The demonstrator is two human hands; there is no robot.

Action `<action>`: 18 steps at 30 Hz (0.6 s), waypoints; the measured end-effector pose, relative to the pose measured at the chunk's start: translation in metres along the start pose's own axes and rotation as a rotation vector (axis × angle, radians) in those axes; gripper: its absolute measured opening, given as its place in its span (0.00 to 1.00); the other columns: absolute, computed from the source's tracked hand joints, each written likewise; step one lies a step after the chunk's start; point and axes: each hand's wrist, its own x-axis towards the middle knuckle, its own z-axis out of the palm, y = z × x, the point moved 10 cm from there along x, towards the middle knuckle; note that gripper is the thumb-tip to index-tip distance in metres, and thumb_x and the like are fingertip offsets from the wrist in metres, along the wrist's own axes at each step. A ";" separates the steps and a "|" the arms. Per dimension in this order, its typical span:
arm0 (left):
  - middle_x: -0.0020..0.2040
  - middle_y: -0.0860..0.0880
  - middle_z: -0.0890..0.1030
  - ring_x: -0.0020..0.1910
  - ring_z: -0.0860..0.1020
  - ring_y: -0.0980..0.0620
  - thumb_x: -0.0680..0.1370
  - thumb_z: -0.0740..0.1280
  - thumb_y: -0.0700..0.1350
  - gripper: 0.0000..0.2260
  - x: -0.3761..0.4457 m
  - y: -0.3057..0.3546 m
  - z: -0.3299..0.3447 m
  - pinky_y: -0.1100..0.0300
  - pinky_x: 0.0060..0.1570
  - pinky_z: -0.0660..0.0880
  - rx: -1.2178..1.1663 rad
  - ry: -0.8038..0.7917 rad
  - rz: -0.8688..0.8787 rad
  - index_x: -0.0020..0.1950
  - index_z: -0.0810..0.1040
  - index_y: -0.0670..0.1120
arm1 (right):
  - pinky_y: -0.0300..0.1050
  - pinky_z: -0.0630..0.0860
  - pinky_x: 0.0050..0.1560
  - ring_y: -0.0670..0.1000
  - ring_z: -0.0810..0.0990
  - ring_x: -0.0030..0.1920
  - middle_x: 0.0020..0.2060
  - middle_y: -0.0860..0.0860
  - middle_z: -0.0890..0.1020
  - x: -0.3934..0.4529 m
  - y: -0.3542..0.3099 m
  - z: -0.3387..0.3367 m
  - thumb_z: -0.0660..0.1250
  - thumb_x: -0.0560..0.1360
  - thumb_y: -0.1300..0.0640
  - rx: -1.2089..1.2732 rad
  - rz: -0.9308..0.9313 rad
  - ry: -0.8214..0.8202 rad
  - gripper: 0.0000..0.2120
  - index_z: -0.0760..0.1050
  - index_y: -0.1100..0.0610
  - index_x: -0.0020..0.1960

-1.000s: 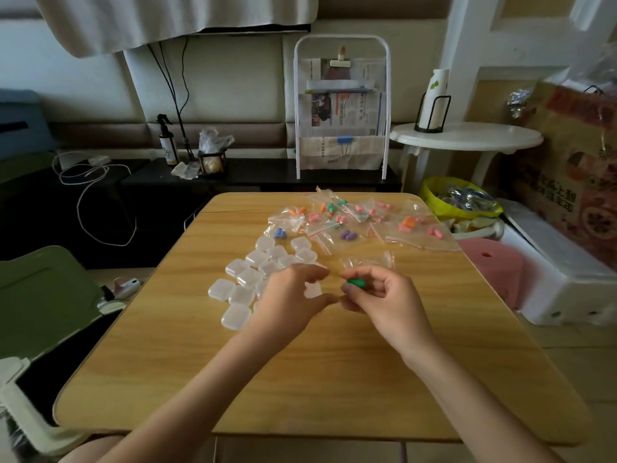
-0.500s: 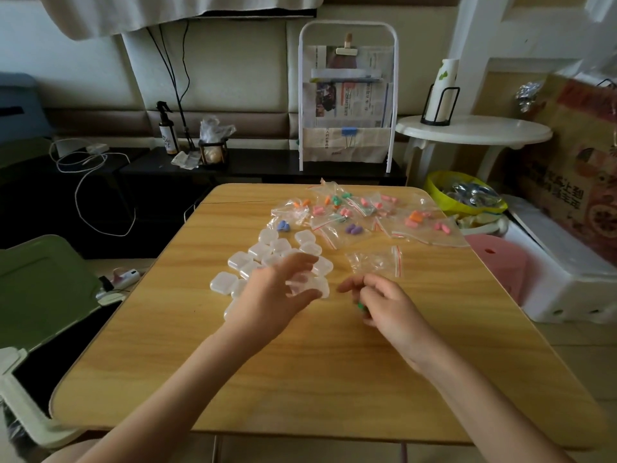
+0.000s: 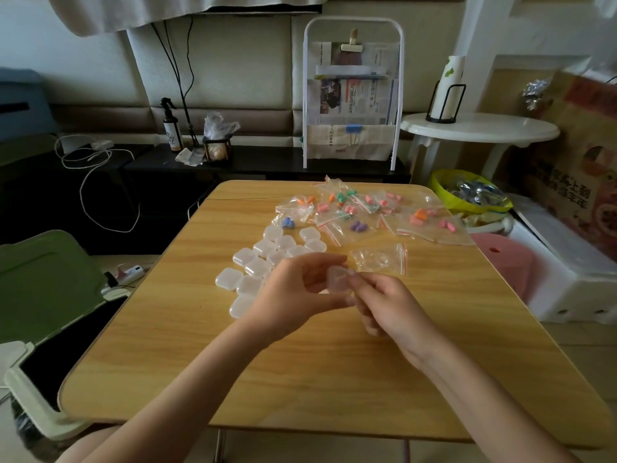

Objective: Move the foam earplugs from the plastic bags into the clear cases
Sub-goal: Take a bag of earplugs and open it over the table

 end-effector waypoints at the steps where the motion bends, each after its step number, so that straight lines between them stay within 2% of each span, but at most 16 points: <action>1: 0.51 0.50 0.84 0.50 0.82 0.58 0.65 0.78 0.36 0.24 0.001 0.000 -0.001 0.66 0.53 0.77 -0.020 0.015 0.002 0.59 0.78 0.44 | 0.37 0.59 0.22 0.46 0.61 0.24 0.26 0.49 0.66 0.000 0.001 0.000 0.61 0.79 0.48 0.019 0.011 -0.004 0.12 0.78 0.52 0.44; 3: 0.49 0.51 0.84 0.49 0.82 0.59 0.65 0.79 0.38 0.21 0.001 0.005 -0.007 0.65 0.51 0.78 0.097 0.094 0.064 0.55 0.76 0.44 | 0.37 0.59 0.22 0.46 0.62 0.24 0.25 0.48 0.66 -0.001 -0.003 -0.002 0.61 0.77 0.44 -0.024 0.002 0.012 0.13 0.77 0.52 0.45; 5: 0.50 0.53 0.83 0.47 0.81 0.58 0.65 0.79 0.44 0.19 0.000 0.015 -0.007 0.62 0.48 0.78 0.421 0.159 0.198 0.51 0.74 0.46 | 0.37 0.60 0.24 0.44 0.63 0.23 0.24 0.46 0.67 -0.003 -0.010 -0.004 0.62 0.72 0.37 -0.122 -0.029 0.033 0.20 0.77 0.52 0.49; 7: 0.51 0.53 0.82 0.45 0.80 0.55 0.66 0.78 0.48 0.19 -0.003 0.020 0.000 0.56 0.45 0.78 0.620 0.165 0.289 0.51 0.75 0.47 | 0.35 0.60 0.27 0.41 0.66 0.20 0.19 0.43 0.69 -0.003 -0.013 -0.006 0.64 0.70 0.36 -0.214 -0.046 0.035 0.21 0.78 0.53 0.50; 9: 0.51 0.52 0.82 0.43 0.79 0.55 0.66 0.78 0.48 0.20 -0.003 0.022 0.006 0.55 0.44 0.78 0.617 0.134 0.340 0.55 0.77 0.47 | 0.34 0.61 0.29 0.39 0.69 0.21 0.18 0.40 0.71 -0.003 -0.014 -0.010 0.67 0.71 0.39 -0.250 -0.048 0.037 0.18 0.78 0.53 0.49; 12: 0.52 0.52 0.82 0.46 0.79 0.57 0.66 0.79 0.46 0.24 -0.002 0.026 0.008 0.64 0.47 0.77 0.540 0.094 0.390 0.60 0.78 0.48 | 0.36 0.62 0.28 0.42 0.67 0.23 0.20 0.40 0.70 -0.003 -0.014 -0.015 0.68 0.68 0.38 -0.176 -0.058 0.043 0.19 0.78 0.52 0.48; 15: 0.48 0.53 0.83 0.45 0.78 0.60 0.66 0.78 0.45 0.20 -0.005 0.031 0.003 0.70 0.47 0.74 0.530 0.140 0.400 0.56 0.80 0.46 | 0.40 0.60 0.25 0.48 0.61 0.25 0.22 0.48 0.65 -0.005 -0.012 -0.012 0.67 0.67 0.37 -0.097 -0.055 -0.021 0.24 0.78 0.57 0.49; 18: 0.45 0.56 0.82 0.48 0.78 0.61 0.65 0.79 0.44 0.19 -0.005 0.030 0.003 0.75 0.47 0.73 0.485 0.123 0.379 0.54 0.81 0.44 | 0.39 0.61 0.25 0.49 0.60 0.26 0.24 0.50 0.64 -0.008 -0.008 -0.007 0.65 0.68 0.38 -0.048 -0.043 -0.087 0.23 0.78 0.58 0.47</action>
